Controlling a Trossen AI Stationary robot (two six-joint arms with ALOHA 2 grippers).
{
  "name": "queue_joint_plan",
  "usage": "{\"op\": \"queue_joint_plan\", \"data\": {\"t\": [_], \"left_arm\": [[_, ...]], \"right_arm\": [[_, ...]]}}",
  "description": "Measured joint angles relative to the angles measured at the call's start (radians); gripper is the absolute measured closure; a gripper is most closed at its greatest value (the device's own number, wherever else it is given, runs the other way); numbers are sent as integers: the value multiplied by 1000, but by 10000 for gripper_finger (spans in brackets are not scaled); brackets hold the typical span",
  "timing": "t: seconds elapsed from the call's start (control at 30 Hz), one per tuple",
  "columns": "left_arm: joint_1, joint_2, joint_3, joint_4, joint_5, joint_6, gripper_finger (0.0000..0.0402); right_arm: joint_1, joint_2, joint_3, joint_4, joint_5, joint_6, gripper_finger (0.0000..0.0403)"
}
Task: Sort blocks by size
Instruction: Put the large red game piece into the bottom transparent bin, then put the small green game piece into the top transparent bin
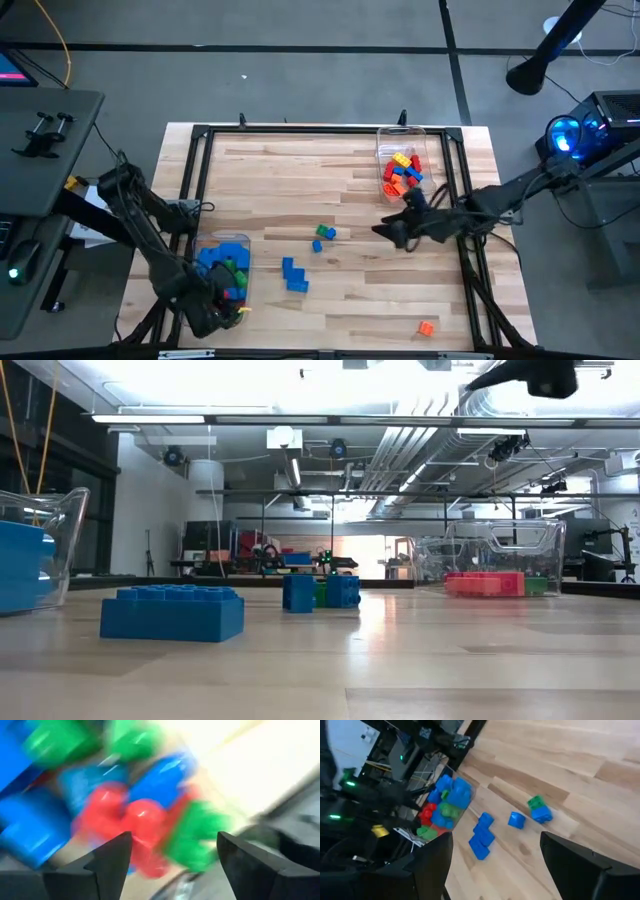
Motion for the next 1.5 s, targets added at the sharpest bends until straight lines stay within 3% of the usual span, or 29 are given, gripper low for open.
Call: {"op": "queue_joint_plan", "data": {"t": [0.1, 0.23, 0.3, 0.5, 0.63, 0.97, 1.17, 1.5], "left_arm": [[-1, -57, 2, 34, -90, 62, 123], [-26, -87, 0, -12, -63, 80, 123], [-41, -108, -1, 18, -99, 63, 122], [-54, -187, 1, 163, -500, 146, 122], [-26, -228, 1, 146, -613, 189, 122], [37, -236, 1, 150, -600, 327, 122], [38, -236, 1, 151, -603, 353, 122], [48, -236, 1, 156, -608, 390, 122]], "right_arm": [[-43, 76, 0, 87, -69, -23, 107], [-87, 198, 0, 180, -158, -24, 107], [-112, 262, 9, 173, -202, 5, 107], [-221, 489, 93, 122, -330, 38, 107], [-309, 615, 182, 22, -346, 113, 107], [-391, 858, 356, -8, -481, 141, 107], [-376, 879, 386, -134, -457, 181, 131], [-380, 878, 388, -73, -411, 241, 166]]}}
